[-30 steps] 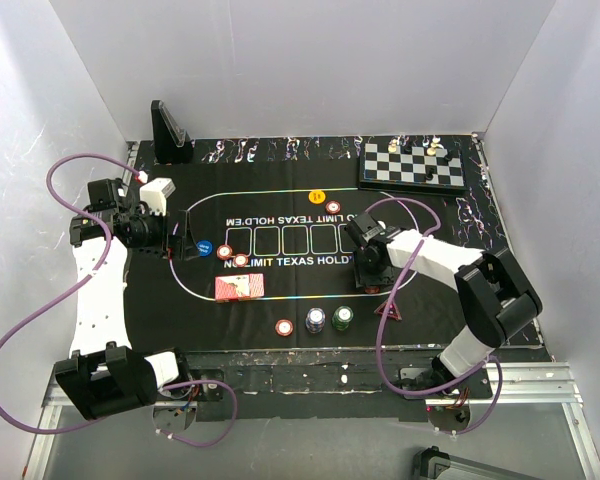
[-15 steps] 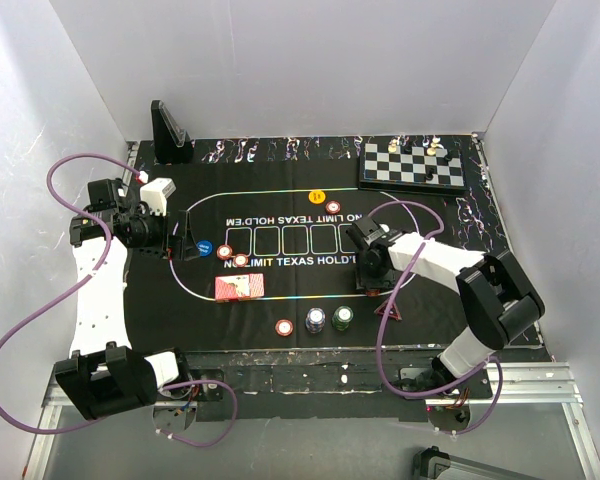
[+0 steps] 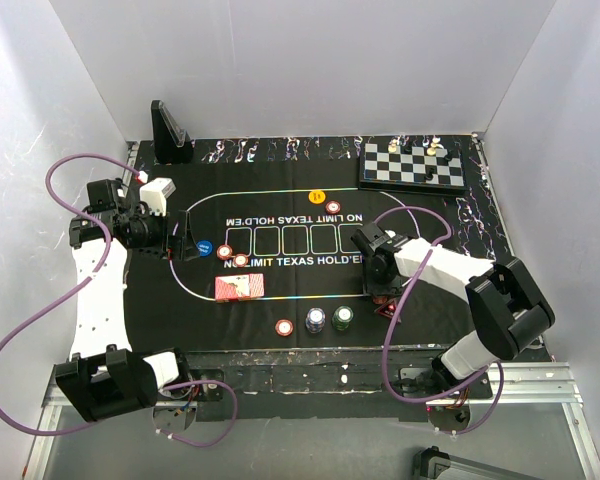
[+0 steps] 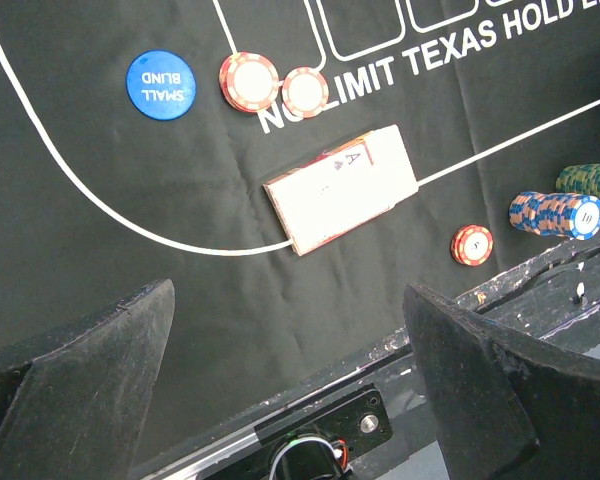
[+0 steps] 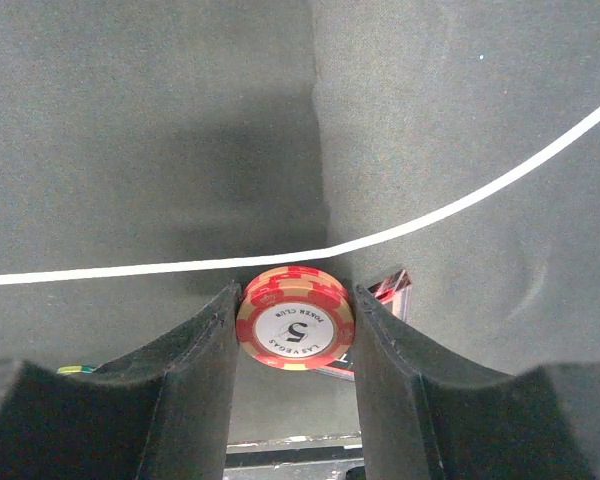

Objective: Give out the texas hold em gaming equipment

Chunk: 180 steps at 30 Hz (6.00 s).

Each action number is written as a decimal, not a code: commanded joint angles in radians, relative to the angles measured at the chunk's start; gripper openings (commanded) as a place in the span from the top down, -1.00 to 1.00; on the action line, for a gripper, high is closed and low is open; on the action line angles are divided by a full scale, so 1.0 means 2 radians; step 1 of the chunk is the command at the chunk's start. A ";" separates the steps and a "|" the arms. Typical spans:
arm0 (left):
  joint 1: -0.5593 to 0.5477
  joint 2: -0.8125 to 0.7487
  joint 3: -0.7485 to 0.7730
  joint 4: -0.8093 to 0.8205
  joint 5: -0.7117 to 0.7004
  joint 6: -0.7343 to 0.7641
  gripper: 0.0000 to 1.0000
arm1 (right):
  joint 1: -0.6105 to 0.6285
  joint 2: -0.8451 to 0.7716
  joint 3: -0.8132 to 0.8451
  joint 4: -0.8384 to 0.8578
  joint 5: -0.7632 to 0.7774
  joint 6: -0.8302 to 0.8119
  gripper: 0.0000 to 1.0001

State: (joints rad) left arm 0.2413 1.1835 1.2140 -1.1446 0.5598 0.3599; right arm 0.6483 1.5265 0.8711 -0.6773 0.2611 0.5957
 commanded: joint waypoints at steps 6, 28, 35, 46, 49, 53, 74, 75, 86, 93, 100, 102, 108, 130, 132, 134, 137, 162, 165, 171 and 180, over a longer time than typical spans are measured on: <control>0.004 -0.020 0.004 0.000 0.002 0.008 -0.99 | 0.002 -0.001 -0.015 0.034 -0.008 0.004 0.69; 0.003 -0.022 0.004 -0.004 0.004 0.011 -0.99 | 0.032 -0.070 0.094 -0.040 0.011 -0.014 -0.68; 0.004 -0.019 0.005 -0.002 0.005 0.006 -1.00 | 0.121 -0.070 0.170 -0.062 -0.009 -0.036 -0.76; 0.003 -0.020 0.006 -0.002 0.005 0.004 -0.99 | 0.231 0.015 0.199 -0.064 -0.032 -0.048 -0.80; 0.003 -0.019 0.009 -0.003 0.004 0.005 -0.99 | 0.243 0.037 0.202 -0.066 -0.029 -0.047 -0.82; 0.004 -0.019 0.012 -0.004 0.002 0.005 -0.99 | 0.246 0.047 0.197 -0.056 -0.039 -0.049 -0.82; 0.004 -0.017 0.019 -0.004 -0.001 0.006 -0.99 | 0.251 0.079 0.169 -0.020 -0.061 -0.042 -0.48; 0.004 -0.017 0.020 -0.004 -0.001 0.006 -0.99 | 0.251 0.080 0.168 -0.020 -0.061 -0.042 -0.45; 0.003 -0.019 0.016 -0.004 -0.003 0.008 -0.99 | 0.251 0.082 0.160 -0.017 -0.062 -0.039 -0.20; 0.003 -0.022 0.013 -0.004 -0.002 0.010 -0.99 | 0.250 0.076 0.163 -0.020 -0.057 -0.036 -0.13; 0.003 -0.021 0.011 -0.002 -0.003 0.011 -0.99 | 0.250 0.064 0.196 -0.043 -0.047 -0.034 -0.04; 0.003 -0.022 0.010 -0.001 -0.002 0.010 -0.99 | 0.250 0.065 0.214 -0.052 -0.045 -0.034 -0.02; 0.004 -0.025 0.003 0.008 -0.004 0.010 -0.99 | 0.248 0.092 0.281 -0.092 -0.039 -0.039 0.05; 0.005 0.020 -0.017 0.045 0.012 0.013 -0.99 | 0.159 0.453 0.756 -0.145 -0.086 -0.075 0.23; 0.005 0.027 -0.020 0.050 0.021 0.015 -0.99 | 0.153 0.468 0.758 -0.126 -0.091 -0.071 0.25; 0.004 0.038 -0.018 0.052 0.028 0.013 -0.99 | 0.148 0.480 0.767 -0.119 -0.096 -0.070 0.25; 0.005 0.052 -0.011 0.046 0.033 0.015 -0.99 | 0.141 0.505 0.793 -0.120 -0.101 -0.065 0.25; 0.004 0.034 -0.028 0.047 0.029 0.028 -0.99 | 0.137 0.563 0.815 -0.069 -0.115 -0.022 -0.21; 0.004 0.033 -0.027 0.045 0.029 0.027 -0.99 | 0.137 0.559 0.807 -0.072 -0.118 -0.023 -0.43; 0.004 0.026 -0.030 0.044 0.027 0.026 -0.99 | 0.135 0.535 0.796 -0.074 -0.112 -0.032 -0.52; 0.005 0.016 -0.029 0.039 0.019 0.020 -0.99 | 0.113 0.399 0.733 -0.085 -0.078 -0.065 -0.60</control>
State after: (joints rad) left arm 0.2470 1.2594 1.1526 -1.0664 0.5911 0.4038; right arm 0.9039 2.5454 2.4023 -0.8295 0.0566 0.5167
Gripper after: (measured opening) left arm 0.995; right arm 0.789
